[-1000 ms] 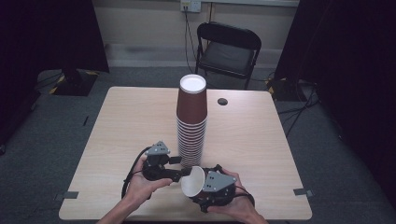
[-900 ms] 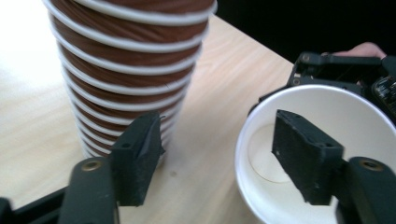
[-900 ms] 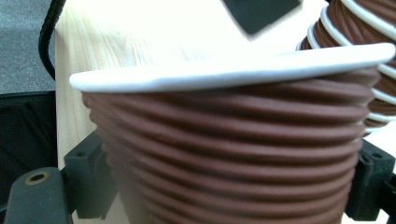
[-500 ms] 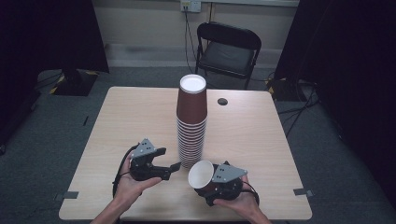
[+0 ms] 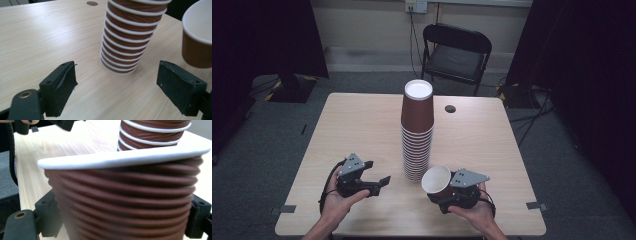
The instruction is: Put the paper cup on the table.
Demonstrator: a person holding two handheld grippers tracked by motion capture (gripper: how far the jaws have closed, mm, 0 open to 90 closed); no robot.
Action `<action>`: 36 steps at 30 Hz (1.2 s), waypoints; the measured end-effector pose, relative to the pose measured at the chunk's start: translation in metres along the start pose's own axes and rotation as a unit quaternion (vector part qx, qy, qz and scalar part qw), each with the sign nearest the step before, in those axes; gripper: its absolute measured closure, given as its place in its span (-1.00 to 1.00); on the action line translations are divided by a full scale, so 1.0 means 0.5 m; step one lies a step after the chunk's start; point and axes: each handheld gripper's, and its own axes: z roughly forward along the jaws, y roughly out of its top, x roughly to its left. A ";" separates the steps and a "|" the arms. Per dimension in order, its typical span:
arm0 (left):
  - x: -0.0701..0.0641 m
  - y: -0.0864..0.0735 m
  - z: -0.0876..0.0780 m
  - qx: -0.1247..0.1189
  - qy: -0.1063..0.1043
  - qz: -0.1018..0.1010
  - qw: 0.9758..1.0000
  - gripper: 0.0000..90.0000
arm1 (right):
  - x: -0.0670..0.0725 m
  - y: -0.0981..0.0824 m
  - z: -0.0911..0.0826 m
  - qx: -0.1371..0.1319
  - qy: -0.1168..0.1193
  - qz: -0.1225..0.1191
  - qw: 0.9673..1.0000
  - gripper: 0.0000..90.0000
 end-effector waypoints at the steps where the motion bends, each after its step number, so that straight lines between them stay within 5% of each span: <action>1: 0.002 -0.003 -0.002 0.002 0.000 0.004 1.000 -0.65 | -0.001 0.000 -0.001 -0.001 -0.001 0.003 1.000 -0.73; 15: 0.037 -0.047 -0.023 0.012 0.017 0.012 1.000 -0.65 | -0.039 0.017 -0.012 -0.007 -0.038 0.046 0.998 -0.73; 24: 0.056 -0.062 -0.018 0.023 0.026 -0.007 0.999 -0.65 | -0.096 0.027 -0.019 -0.035 -0.065 0.085 0.994 -0.73; 36: 0.054 -0.062 -0.017 0.025 0.026 -0.009 0.999 -0.65 | -0.150 0.052 -0.007 -0.053 -0.096 0.108 0.988 -0.73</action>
